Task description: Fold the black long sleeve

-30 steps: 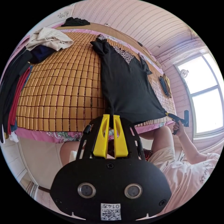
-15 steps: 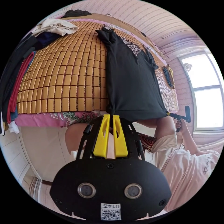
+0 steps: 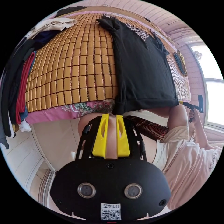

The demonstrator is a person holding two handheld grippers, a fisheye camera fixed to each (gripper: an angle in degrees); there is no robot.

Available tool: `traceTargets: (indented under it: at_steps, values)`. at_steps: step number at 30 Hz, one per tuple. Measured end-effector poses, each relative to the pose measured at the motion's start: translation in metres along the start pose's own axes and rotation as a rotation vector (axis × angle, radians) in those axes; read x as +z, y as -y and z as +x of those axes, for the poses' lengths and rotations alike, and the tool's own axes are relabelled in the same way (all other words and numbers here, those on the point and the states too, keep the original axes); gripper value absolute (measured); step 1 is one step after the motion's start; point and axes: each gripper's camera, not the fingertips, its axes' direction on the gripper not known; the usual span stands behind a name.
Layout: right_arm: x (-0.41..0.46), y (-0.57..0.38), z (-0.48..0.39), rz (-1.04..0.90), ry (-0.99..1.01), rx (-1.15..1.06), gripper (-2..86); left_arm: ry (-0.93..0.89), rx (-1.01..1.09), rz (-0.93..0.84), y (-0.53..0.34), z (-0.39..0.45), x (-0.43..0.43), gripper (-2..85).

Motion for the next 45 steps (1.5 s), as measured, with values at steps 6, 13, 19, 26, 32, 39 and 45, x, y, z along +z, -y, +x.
traceTargets:
  at_steps: [6,13,19,26,32,39,45]
  values:
    - [-0.047,0.03,0.023,0.123,-0.061,-0.012,7.7,0.036,0.125,0.144,0.043,0.036,-0.024,5.8]
    - [-0.104,0.149,0.029,0.327,-0.244,-0.064,11.0,-0.063,0.434,0.315,0.178,0.149,-0.004,6.1]
    - [-0.096,0.245,0.031,0.389,-0.261,-0.121,11.1,-0.125,0.554,0.376,0.296,0.247,0.071,6.4]
    - [-0.071,0.268,0.056,0.465,-0.313,0.044,9.1,-0.083,0.599,0.339,0.368,0.293,0.145,5.6]
    - [-0.069,0.233,0.067,0.458,-0.28,-0.073,-0.3,-0.023,0.613,0.285,0.377,0.308,0.188,5.5]
    - [-0.133,0.078,0.059,0.604,-0.104,-0.116,-0.3,-0.025,0.614,0.308,0.378,0.319,0.198,5.5]
    - [-0.136,-0.067,0.046,0.676,-0.042,-0.11,0.7,-0.024,0.674,0.435,0.361,0.344,0.186,5.5]
